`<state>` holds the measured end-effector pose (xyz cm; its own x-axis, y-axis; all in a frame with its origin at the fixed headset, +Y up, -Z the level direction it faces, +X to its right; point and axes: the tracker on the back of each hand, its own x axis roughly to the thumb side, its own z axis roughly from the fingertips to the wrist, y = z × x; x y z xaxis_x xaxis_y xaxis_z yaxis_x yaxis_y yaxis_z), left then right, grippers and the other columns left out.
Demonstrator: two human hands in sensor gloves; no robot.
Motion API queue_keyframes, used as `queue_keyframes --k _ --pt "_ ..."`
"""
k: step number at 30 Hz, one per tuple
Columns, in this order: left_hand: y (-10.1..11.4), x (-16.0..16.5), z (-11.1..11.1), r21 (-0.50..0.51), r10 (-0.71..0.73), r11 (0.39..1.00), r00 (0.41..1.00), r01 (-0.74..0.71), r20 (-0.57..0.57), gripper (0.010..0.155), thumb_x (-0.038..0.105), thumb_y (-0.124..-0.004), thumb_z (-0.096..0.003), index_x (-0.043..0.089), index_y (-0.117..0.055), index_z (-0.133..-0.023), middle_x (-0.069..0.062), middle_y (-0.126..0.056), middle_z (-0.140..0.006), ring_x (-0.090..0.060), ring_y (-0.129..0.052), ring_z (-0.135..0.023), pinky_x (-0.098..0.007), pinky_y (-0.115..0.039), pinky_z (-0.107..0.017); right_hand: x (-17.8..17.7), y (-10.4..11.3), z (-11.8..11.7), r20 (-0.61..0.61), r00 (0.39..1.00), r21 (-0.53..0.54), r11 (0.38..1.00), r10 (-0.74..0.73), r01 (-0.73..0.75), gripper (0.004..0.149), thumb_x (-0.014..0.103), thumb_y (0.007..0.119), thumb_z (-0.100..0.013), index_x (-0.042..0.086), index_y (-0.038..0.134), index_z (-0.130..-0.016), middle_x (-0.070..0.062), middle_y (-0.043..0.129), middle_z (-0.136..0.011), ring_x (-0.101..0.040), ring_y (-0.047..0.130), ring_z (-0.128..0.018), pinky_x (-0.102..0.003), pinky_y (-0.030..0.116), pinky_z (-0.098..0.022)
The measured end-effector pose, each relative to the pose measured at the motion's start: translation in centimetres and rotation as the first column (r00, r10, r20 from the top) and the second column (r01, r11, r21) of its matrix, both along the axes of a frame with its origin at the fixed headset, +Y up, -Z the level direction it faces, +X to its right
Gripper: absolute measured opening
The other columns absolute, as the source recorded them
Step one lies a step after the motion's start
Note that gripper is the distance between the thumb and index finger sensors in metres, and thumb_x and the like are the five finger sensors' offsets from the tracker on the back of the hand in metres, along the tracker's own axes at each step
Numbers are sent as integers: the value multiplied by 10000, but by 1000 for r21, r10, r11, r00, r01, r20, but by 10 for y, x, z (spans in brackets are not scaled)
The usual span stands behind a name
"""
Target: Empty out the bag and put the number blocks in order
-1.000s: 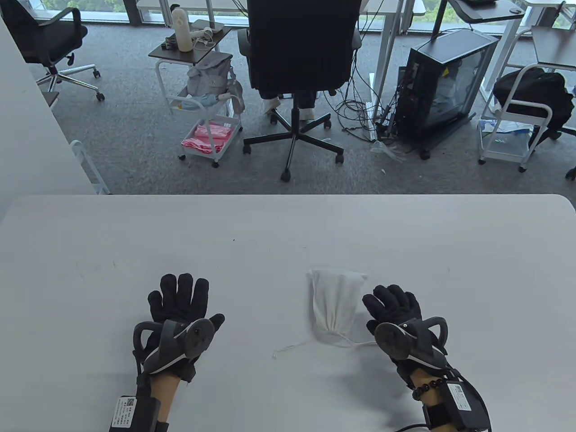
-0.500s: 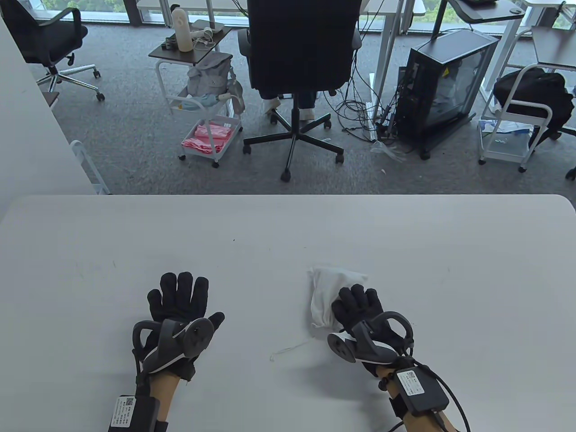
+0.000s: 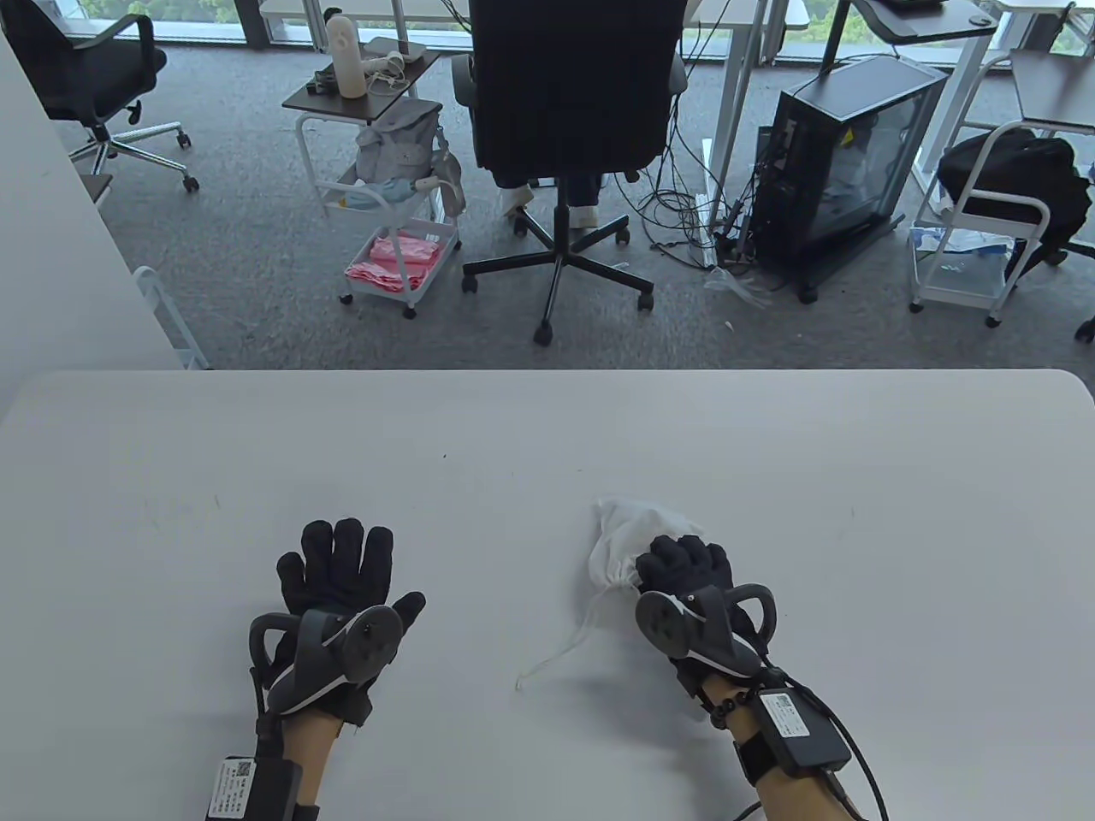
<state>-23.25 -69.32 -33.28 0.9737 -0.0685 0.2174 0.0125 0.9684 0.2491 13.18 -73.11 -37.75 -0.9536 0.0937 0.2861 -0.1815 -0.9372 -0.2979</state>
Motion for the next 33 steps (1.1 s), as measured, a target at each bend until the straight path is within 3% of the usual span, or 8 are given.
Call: queue_keyframes --k 4,7,10,12,15,20,26,33 --pt "3 16 2 -3 97 995 995 -97 38 664 466 -645 -568 113 -524 -1118 -284 -500 -1143 -630 -501 -1037 -799 -460 -662 21 20 -5 -11 947 -58 945 -322 321 346 286 721 -540 200 766 -872 -146 829 -951 -453 908 -834 -632 752 -644" --pt "10 38 0 3 177 984 980 -178 86 553 360 -681 -566 138 -632 -1069 -234 -622 -1109 -573 -622 -1026 -756 -527 -677 34 26 -8 -29 821 -152 814 -570 560 343 268 715 -544 197 766 -876 -157 834 -943 -442 936 -819 -616 784 -634" --pt "15 57 -2 -29 254 967 959 -252 130 509 329 -698 -559 152 -690 -1036 -192 -712 -1072 -514 -747 -993 -716 -599 -681 41 30 -10 -65 704 -253 694 -708 674 344 267 705 -549 207 757 -884 -149 845 -933 -414 969 -802 -593 825 -622" --pt "18 70 -5 -75 339 941 928 -331 158 509 349 -706 -557 158 -703 -1029 -178 -750 -1052 -484 -805 -971 -699 -628 -679 42 33 -10 -69 576 -332 564 -814 756 343 266 703 -554 207 759 -887 -151 851 -924 -410 976 -791 -595 837 -614" --pt "16 90 -9 -162 498 866 845 -473 196 536 406 -719 -549 161 -711 -1025 -170 -766 -1043 -470 -838 -951 -687 -649 -677 40 41 -8 -114 505 -404 504 -856 763 343 269 701 -560 205 756 -892 -146 858 -915 -393 982 -785 -587 842 -616" --pt "9 119 -7 -282 635 771 728 -571 260 573 468 -725 -536 172 -713 -1026 -160 -768 -1045 -438 -875 -932 -674 -677 -673 23 49 3 -173 499 -469 517 -849 716 342 270 701 -562 204 759 -893 -146 863 -909 -388 987 -779 -585 845 -613" --pt "6 120 6 -156 549 834 773 -529 318 517 499 -715 -532 200 -805 -945 -103 -898 -930 -334 -1016 -789 -603 -768 -637 -4 48 20 -198 549 -499 566 -812 656 342 272 708 -562 191 765 -890 -157 873 -894 -396 994 -760 -588 851 -596" --pt "7 111 16 -114 548 829 757 -547 355 419 485 -718 -541 240 -907 -823 -40 -1015 -764 -238 -1108 -619 -565 -818 -607 -18 46 34 -240 616 -486 642 -750 593 403 287 742 -549 141 760 -924 -164 889 -866 -396 1003 -730 -596 857 -577"
